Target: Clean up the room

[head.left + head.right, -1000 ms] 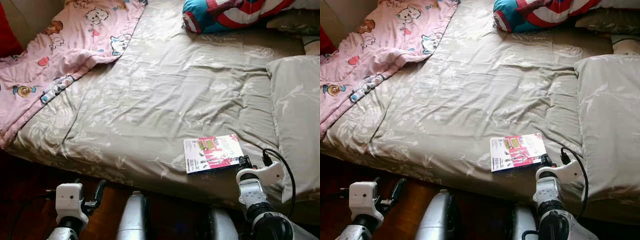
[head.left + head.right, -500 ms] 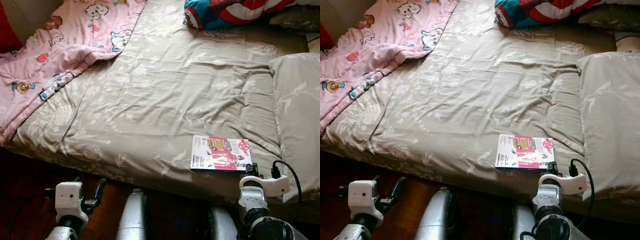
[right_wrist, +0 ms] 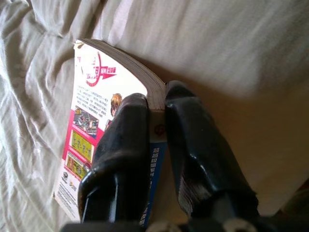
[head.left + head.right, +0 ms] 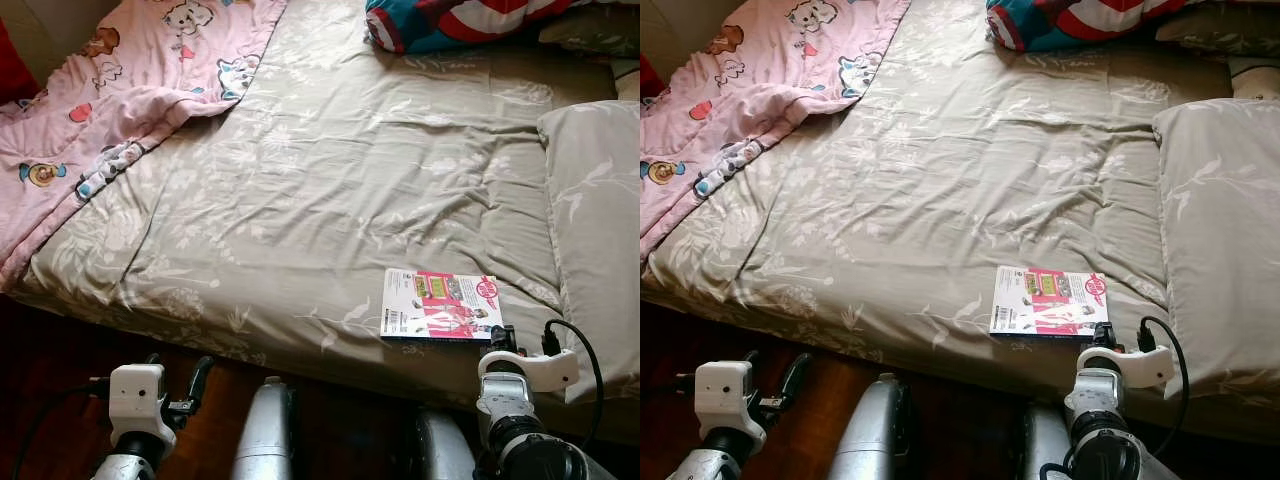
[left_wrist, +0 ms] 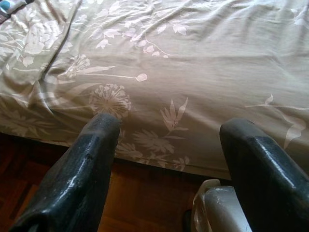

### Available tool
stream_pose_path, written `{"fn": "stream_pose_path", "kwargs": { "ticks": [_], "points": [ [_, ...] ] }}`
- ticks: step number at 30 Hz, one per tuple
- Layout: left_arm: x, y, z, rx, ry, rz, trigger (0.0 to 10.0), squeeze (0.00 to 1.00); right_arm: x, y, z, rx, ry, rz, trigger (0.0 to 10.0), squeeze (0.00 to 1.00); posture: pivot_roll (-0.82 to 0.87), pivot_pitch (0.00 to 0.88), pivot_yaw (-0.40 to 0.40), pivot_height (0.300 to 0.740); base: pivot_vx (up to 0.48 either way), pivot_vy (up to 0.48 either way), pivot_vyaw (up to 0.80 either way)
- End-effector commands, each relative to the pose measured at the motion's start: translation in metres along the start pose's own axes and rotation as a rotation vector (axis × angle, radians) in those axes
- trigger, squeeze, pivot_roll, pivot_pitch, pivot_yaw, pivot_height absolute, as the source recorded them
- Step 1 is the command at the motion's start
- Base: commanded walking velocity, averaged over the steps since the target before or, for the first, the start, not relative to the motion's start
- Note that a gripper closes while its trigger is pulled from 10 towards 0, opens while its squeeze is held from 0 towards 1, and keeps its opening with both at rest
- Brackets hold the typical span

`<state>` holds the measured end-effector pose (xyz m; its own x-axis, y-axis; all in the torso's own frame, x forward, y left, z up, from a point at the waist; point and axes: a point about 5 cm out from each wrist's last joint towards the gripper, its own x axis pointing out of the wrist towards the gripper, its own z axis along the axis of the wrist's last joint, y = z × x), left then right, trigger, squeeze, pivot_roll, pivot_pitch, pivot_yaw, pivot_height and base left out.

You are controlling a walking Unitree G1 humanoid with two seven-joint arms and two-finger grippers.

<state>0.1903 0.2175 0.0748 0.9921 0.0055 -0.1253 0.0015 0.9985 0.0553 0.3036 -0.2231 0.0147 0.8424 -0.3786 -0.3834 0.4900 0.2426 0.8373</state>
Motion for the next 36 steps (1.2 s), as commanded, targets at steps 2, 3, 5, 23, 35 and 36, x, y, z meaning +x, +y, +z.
{"fn": "stream_pose_path", "kwargs": {
  "ticks": [2,3,5,23,35,36],
  "points": [
    [-0.002,0.002,-0.006,0.018,0.04,0.005,10.0,0.0,-0.006,-0.015,-0.005,-0.014,0.015,-0.052,10.0,0.58,0.21,0.315,0.108,0.645,0.0,0.0,0.0],
    [-0.002,0.003,-0.006,0.018,0.04,0.006,10.0,0.0,-0.006,-0.015,-0.006,-0.018,0.016,-0.055,10.0,0.6,0.21,0.315,0.108,0.645,0.0,0.0,0.0],
    [-0.001,0.003,-0.006,0.017,0.04,0.007,10.0,0.0,-0.006,-0.016,-0.006,-0.032,0.021,-0.057,10.0,1.0,0.2,0.312,0.107,0.645,0.0,0.0,0.0],
    [0.009,-0.005,-0.006,0.0,0.021,0.003,10.0,0.0,-0.017,-0.043,-0.013,-0.123,0.067,-0.149,10.0,0.0,0.17,0.276,0.085,0.645,0.0,0.0,0.0],
    [0.026,-0.015,-0.006,-0.031,-0.007,0.0,10.0,0.0,-0.014,-0.03,-0.004,-0.392,0.033,-0.015,10.0,0.0,0.12,0.222,0.053,0.645,0.0,0.0,0.0],
    [0.03,-0.018,-0.007,-0.04,-0.011,0.001,10.0,0.0,-0.014,-0.028,-0.002,-0.449,0.032,0.021,10.0,0.0,0.1,0.207,0.042,0.645,0.0,0.0,0.0]
  ]
}}
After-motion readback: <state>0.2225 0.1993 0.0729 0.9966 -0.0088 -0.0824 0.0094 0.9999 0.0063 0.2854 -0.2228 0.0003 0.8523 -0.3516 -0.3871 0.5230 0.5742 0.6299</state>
